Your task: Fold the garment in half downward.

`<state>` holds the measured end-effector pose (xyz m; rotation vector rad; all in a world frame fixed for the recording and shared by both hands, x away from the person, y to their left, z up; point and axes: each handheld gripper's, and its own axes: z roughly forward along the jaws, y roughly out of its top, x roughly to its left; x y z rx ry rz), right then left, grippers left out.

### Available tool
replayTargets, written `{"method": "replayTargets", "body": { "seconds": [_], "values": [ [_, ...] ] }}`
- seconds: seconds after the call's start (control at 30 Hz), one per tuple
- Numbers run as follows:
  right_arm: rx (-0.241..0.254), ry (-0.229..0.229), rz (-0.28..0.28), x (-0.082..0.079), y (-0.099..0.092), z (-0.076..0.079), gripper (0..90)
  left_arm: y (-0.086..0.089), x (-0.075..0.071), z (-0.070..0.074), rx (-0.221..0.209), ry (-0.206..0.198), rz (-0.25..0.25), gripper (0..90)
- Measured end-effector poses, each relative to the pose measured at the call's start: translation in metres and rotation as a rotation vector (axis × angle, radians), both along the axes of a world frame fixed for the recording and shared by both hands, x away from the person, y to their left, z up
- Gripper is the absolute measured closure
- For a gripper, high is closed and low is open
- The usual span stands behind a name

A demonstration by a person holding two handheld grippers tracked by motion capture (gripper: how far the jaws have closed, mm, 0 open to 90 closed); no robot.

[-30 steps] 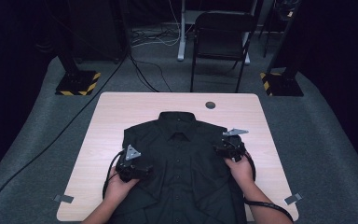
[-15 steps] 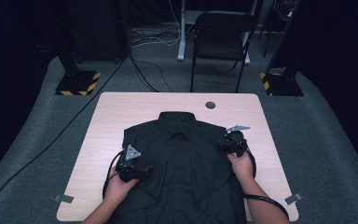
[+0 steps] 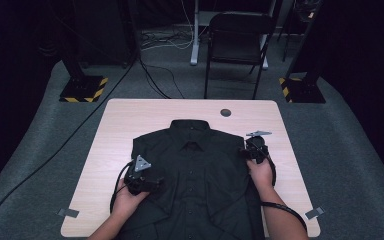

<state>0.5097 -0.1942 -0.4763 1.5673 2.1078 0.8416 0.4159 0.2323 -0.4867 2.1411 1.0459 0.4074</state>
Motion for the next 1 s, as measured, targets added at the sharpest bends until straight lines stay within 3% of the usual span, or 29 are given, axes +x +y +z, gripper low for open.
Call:
{"method": "replayTargets", "body": {
  "seconds": [0.4, 0.77, 1.0],
  "values": [
    [-0.006, 0.015, -0.003, 0.008, -0.001, 0.000, 60.9, 0.000, 0.000, 0.000, -0.002, 0.001, 0.001, 14.9],
    [0.003, 0.012, 0.019, 0.007, 0.003, 0.000, 77.5, 0.003, 0.001, 0.000, -0.015, 0.006, -0.011, 15.8],
    [0.007, 0.011, 0.003, 0.005, 0.006, 0.000, 83.7, 0.012, 0.011, 0.009, -0.041, 0.049, 0.007, 23.7]
  ]
}}
